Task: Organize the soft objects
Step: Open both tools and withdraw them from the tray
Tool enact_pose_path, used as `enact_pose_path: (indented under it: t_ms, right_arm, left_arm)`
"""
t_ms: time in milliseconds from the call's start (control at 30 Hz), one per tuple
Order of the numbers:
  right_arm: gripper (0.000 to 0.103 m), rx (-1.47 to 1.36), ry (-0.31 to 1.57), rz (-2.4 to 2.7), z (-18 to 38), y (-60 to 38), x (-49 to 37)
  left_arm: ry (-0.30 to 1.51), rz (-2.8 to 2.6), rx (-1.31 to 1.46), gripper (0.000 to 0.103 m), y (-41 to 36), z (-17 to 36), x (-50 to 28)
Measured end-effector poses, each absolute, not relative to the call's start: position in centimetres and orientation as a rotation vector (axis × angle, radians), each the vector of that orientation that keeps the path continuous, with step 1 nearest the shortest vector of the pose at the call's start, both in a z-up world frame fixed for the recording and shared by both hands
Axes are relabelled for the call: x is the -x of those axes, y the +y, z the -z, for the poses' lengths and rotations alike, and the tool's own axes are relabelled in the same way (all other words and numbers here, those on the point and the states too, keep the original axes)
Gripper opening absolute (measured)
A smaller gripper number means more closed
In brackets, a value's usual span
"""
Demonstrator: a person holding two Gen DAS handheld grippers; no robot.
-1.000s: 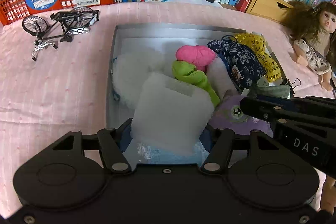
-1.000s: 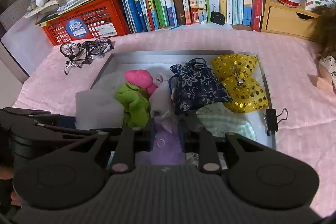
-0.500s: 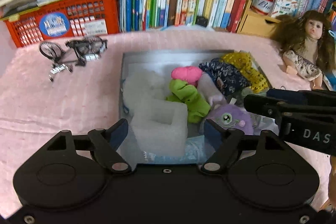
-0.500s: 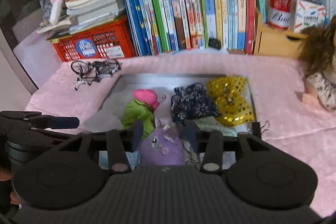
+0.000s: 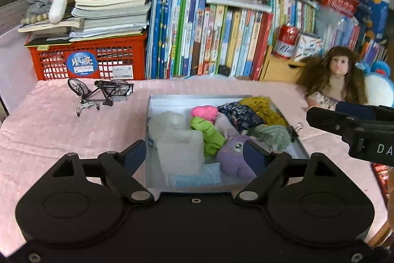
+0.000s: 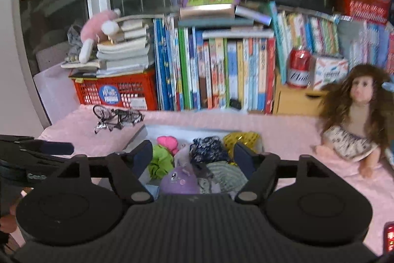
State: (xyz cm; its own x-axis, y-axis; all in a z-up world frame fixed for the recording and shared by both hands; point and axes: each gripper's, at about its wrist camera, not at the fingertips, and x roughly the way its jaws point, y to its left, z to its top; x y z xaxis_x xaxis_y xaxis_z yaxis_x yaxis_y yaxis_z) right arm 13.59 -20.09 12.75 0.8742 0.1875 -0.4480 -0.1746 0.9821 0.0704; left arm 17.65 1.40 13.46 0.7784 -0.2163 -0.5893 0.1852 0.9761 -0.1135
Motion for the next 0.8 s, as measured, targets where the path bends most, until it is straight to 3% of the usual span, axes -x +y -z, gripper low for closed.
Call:
enact_pose_path:
  t_ms: [267,800]
  right_arm:
    - [0.088,0.007,0.342,-0.138,-11.5,-20.3,-8.0]
    - [0.101,0.038,0.257,-0.06,-6.3,-19.3,-0.9]
  left_arm:
    - [0.515,0.209,0.061,0.09,1.6,-12.5,-11.0]
    - [0.499,0.122,0.023,0.09,2.0,-7.2,-3.8]
